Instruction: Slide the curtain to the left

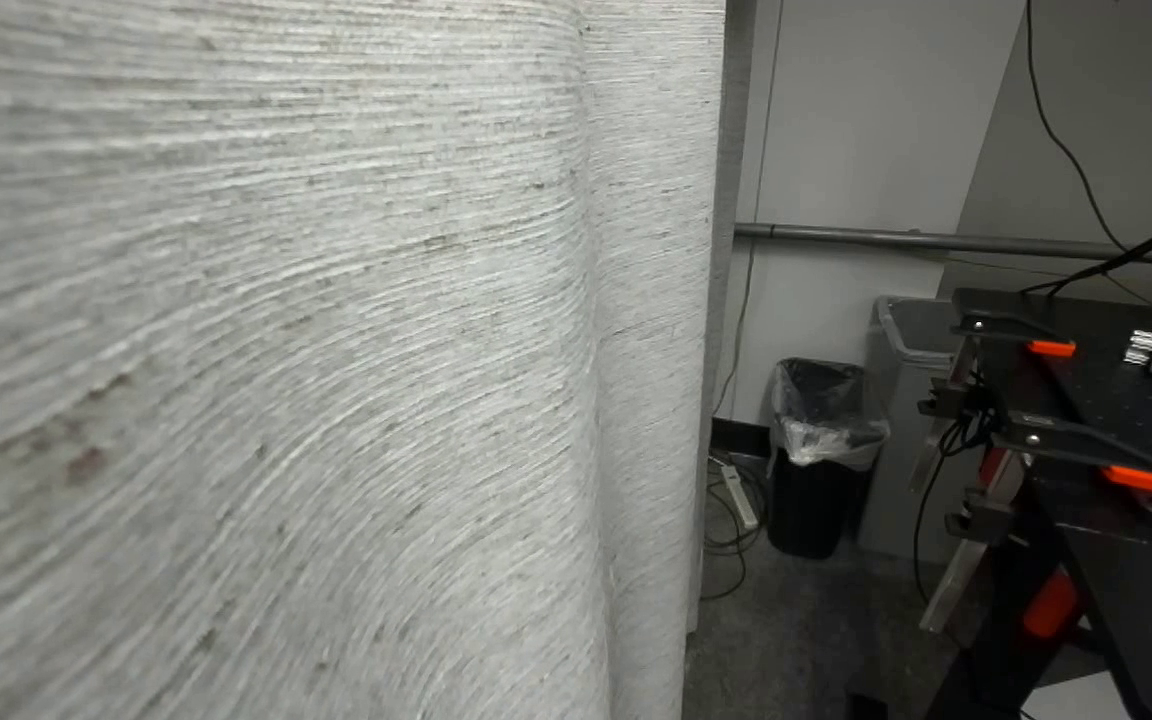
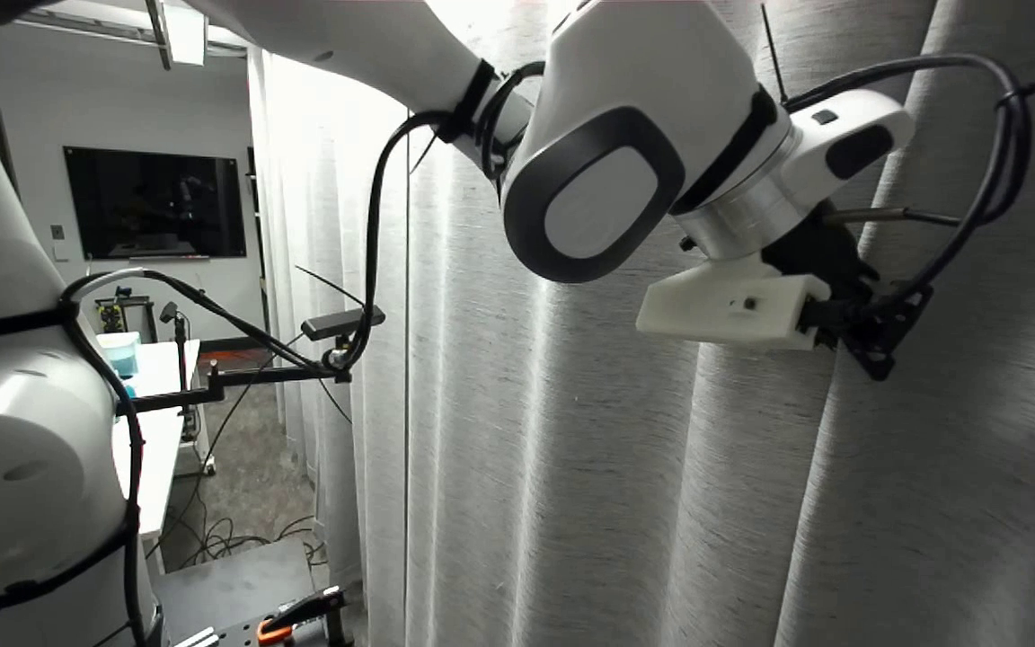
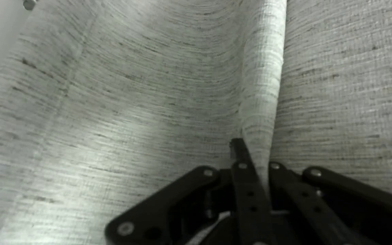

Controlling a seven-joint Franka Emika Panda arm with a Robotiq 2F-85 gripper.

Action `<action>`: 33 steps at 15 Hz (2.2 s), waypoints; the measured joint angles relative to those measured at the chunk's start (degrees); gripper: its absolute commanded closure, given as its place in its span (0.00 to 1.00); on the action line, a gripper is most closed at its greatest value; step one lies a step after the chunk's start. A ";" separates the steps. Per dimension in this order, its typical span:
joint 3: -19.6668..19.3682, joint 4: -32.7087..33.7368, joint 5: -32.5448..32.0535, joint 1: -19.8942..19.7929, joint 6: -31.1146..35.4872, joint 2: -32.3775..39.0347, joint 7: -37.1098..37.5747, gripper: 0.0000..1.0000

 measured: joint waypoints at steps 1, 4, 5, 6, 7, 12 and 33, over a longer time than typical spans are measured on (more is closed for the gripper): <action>0.81 -0.44 0.00 0.47 0.95 -0.07 0.03 0.99; 4.07 -2.66 0.00 1.74 4.32 -1.06 0.17 0.99; 5.31 -3.70 0.00 2.27 5.09 -1.93 0.25 0.99; 6.55 -4.93 0.00 2.93 5.58 -3.22 0.32 0.99; 7.82 -6.36 0.00 3.69 5.79 -4.90 0.34 0.99; 12.28 -13.58 0.00 8.64 5.79 -14.76 0.38 0.99; 31.77 -18.45 0.05 31.53 6.12 -18.95 18.93 0.99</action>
